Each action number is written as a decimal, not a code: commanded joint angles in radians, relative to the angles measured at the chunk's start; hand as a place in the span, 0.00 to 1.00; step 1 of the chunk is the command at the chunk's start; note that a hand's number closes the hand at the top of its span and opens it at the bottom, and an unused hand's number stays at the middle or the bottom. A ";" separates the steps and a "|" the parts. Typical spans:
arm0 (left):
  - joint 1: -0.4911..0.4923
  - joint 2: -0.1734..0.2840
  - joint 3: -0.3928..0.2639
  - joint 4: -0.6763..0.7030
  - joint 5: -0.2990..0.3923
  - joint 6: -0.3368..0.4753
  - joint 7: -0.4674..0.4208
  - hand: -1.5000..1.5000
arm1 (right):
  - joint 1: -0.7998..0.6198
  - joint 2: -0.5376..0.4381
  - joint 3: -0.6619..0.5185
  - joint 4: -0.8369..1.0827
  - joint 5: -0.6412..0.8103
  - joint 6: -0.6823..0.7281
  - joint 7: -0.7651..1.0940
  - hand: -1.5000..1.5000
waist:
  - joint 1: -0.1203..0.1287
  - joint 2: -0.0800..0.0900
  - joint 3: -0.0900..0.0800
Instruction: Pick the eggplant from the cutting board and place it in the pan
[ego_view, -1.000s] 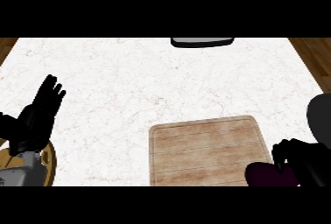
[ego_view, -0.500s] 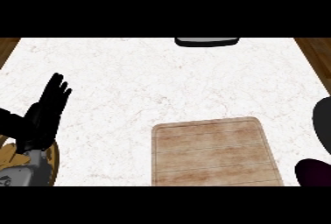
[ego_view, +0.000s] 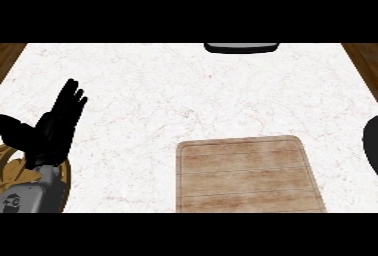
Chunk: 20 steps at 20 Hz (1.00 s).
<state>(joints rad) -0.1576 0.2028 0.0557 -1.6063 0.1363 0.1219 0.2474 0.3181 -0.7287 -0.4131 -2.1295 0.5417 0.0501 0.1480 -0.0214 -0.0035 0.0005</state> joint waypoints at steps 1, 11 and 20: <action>-0.012 -0.008 0.004 -0.009 0.027 -0.016 0.024 0.50 | -0.065 -0.016 -0.152 0.231 -0.132 0.000 -0.147 1.00 | 0.017 0.003 0.001; -0.013 -0.004 -0.005 -0.023 0.006 -0.030 0.041 0.50 | -0.249 -0.074 -0.176 0.866 -0.104 -0.067 -0.599 1.00 | 0.032 0.006 0.002; -0.055 -0.008 0.023 0.081 0.010 -0.063 -0.036 0.50 | -0.528 -0.047 -0.033 1.370 0.033 -0.220 -0.850 1.00 | 0.039 0.010 0.001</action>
<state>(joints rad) -0.1829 0.1950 0.0641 -1.5888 0.1397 0.0788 0.2456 -0.1191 -0.8069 -0.4928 -0.9427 0.5103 -0.0785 -0.6102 0.0181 0.0050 0.0019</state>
